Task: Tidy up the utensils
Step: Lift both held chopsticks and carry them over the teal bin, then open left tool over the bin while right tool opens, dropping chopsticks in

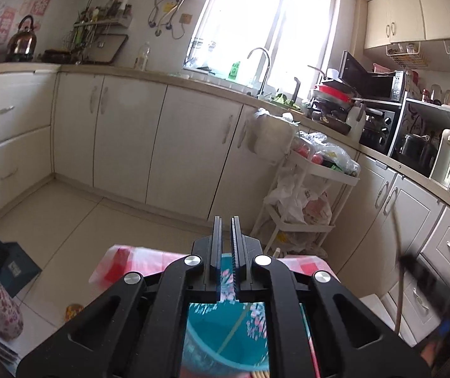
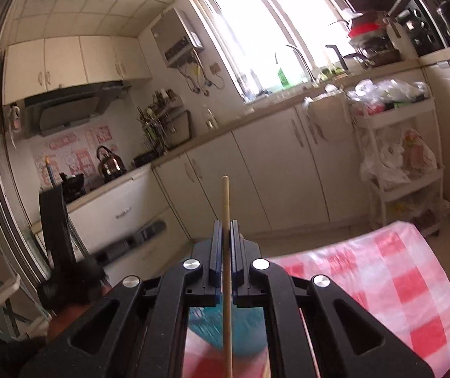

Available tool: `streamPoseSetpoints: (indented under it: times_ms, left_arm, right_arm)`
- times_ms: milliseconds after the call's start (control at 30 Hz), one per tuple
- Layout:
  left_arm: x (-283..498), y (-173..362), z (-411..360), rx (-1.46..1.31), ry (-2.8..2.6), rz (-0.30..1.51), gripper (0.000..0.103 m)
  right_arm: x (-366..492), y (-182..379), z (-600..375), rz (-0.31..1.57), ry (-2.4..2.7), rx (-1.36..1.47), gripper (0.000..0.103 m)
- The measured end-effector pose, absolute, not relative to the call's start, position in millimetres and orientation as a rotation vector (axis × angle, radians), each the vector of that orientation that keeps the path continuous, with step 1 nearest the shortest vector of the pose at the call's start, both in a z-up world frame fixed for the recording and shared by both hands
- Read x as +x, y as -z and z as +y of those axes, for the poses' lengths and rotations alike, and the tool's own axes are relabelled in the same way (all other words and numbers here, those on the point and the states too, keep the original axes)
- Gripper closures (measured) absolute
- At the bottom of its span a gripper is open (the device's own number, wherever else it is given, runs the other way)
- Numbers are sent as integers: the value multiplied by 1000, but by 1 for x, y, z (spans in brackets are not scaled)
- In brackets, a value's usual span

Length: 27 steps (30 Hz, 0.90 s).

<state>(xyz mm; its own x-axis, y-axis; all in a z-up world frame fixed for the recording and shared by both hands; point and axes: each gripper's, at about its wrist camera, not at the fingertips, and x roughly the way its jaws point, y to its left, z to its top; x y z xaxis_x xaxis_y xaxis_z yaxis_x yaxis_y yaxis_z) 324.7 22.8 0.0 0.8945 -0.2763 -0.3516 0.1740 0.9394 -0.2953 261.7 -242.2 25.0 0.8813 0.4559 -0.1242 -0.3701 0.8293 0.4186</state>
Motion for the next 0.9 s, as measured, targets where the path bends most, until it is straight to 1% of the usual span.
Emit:
streamPoseSetpoints:
  times_ms: [133,233,433,467,500,600,667,800,900]
  left_arm:
    - [308,18,42,-294,230,443,94]
    - [297,30,50,-295,218,455,89]
    - [283,52,59,-289,211,486,81]
    - [282,54,61,-293,206,491,80]
    - [280,57,62,-299,204,497,78]
    - [276,62,65,-308,194,513,76]
    - [271,63,65,-308,190,521,72]
    - [259,67,60,-294,190,552,67]
    - [248,77,50,-258,201,606,63]
  right_arm:
    - [292,-50,-219,89,-430,436,97]
    - [315,-48,-208,66,-382,476,97]
    - [347,-17,-187,233,-355,435,97]
    - [344,-14,-185,237,-348,414,93]
    - [341,-12,-182,246,-351,387,86]
    - [329,-6,-180,290,-377,341,77]
    - [318,-2,-181,317,-390,319,73]
    - [282,15,-200,369,-374,276,73]
    - [250,47,-226,503,-329,237,73]
